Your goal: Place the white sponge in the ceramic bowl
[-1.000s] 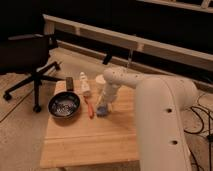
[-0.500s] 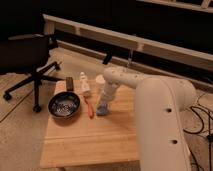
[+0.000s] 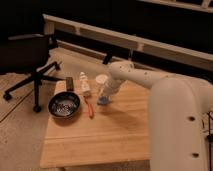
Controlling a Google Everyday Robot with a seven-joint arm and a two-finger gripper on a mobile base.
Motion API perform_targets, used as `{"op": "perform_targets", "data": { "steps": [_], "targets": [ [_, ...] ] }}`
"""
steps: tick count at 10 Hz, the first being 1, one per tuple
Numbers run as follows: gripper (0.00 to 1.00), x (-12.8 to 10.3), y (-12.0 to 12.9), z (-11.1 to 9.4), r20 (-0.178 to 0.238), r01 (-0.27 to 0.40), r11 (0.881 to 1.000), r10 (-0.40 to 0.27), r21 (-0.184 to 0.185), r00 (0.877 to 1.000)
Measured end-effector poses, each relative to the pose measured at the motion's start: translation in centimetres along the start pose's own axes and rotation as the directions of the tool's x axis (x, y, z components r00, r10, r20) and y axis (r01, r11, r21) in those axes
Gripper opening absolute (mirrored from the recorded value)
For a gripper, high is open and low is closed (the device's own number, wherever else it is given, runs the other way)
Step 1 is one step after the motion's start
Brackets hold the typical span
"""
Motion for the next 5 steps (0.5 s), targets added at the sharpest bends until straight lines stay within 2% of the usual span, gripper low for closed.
{"op": "perform_targets", "data": {
  "steps": [2, 4, 5],
  "targets": [
    [0.00, -0.2, 1.8, -3.5, 0.074, 0.045, 0.999, -0.043, -0.028, 0.996],
    [0.00, 0.2, 3.9, -5.4, 0.103, 0.118, 0.993, -0.115, -0.027, 0.988],
    [0.00, 0.4, 5.1, -5.7, 0.105, 0.157, 0.987, -0.154, -0.021, 0.982]
  ]
}}
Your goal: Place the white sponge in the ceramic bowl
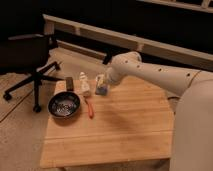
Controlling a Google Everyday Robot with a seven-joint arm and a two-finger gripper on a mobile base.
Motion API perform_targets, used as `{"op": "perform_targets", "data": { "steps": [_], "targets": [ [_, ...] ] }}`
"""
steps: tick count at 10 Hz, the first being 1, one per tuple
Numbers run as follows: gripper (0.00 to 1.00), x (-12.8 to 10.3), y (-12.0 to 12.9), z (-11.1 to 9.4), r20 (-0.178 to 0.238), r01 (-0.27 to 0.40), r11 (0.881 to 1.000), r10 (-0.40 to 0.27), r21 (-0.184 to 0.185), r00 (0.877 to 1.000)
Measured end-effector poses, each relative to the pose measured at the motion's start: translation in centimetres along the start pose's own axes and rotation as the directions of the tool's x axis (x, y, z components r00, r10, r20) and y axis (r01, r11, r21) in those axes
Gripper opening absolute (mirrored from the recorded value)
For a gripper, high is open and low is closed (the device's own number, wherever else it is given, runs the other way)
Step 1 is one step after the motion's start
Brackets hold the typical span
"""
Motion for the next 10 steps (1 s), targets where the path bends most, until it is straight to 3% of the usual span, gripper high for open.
{"op": "perform_targets", "data": {
  "steps": [3, 6, 10],
  "targets": [
    [0.00, 0.1, 4.9, 0.8, -0.030, 0.134, 0.991, -0.133, 0.006, 0.991],
    [0.00, 1.0, 9.7, 3.0, -0.085, 0.238, 0.971, -0.237, -0.004, 0.968],
    [0.00, 3.5, 13.5, 6.9, -0.176, 0.293, 0.956, -0.294, -0.036, 0.939]
  ]
}}
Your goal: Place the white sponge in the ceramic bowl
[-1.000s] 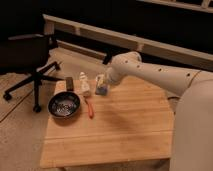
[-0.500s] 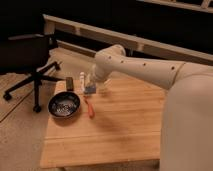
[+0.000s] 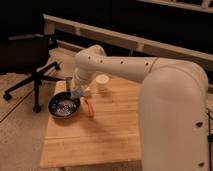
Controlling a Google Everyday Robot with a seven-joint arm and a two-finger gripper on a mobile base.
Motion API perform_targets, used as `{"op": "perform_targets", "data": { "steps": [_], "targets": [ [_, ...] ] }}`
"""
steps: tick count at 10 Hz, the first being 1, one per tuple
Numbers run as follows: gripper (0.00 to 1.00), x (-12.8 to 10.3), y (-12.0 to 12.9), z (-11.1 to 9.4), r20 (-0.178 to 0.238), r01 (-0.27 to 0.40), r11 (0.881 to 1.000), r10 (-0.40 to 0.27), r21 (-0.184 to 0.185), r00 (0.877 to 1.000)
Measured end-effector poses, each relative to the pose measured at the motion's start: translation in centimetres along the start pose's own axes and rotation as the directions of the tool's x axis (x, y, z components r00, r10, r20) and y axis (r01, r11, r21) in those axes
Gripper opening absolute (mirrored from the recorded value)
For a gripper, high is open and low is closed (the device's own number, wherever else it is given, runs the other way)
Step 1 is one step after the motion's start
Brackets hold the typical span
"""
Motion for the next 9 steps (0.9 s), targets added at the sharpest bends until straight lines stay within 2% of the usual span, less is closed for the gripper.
{"op": "perform_targets", "data": {
  "steps": [3, 5, 7, 9],
  "targets": [
    [0.00, 0.5, 2.5, 2.9, -0.065, 0.048, 0.999, -0.049, -0.013, 0.997],
    [0.00, 0.3, 3.2, 4.7, -0.104, 0.072, 0.997, -0.072, -0.007, 0.992],
    [0.00, 0.2, 3.9, 7.3, -0.152, 0.116, 0.993, -0.113, 0.013, 0.982],
    [0.00, 0.0, 4.6, 9.5, -0.192, 0.140, 0.990, -0.135, 0.016, 0.972]
  ]
}}
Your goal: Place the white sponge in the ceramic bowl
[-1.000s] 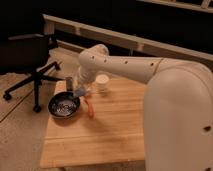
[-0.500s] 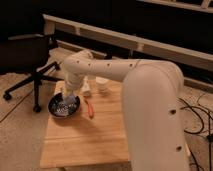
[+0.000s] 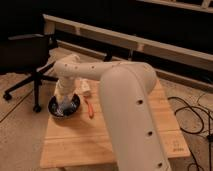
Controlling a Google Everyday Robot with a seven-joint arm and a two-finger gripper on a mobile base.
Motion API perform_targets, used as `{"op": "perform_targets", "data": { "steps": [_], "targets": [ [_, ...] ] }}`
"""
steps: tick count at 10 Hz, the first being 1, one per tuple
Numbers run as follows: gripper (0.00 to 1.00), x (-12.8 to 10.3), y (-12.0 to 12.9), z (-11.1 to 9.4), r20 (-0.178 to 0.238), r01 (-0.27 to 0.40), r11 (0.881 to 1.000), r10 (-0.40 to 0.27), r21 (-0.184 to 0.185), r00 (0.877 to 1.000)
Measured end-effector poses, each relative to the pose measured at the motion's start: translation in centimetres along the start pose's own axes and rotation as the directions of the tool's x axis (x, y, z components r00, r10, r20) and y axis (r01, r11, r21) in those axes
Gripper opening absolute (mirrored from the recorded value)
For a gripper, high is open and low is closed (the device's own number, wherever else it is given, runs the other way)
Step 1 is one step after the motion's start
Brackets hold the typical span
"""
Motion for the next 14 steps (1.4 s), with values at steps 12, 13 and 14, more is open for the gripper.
{"op": "perform_targets", "data": {
  "steps": [12, 13, 14],
  "targets": [
    [0.78, -0.48, -0.15, 1.48, -0.025, 0.007, 1.000, -0.007, 0.002, 1.000],
    [0.80, -0.48, -0.17, 1.48, -0.025, 0.007, 1.000, -0.007, 0.003, 1.000],
    [0.80, -0.48, -0.17, 1.48, -0.025, 0.007, 1.000, -0.007, 0.003, 1.000]
  ]
}}
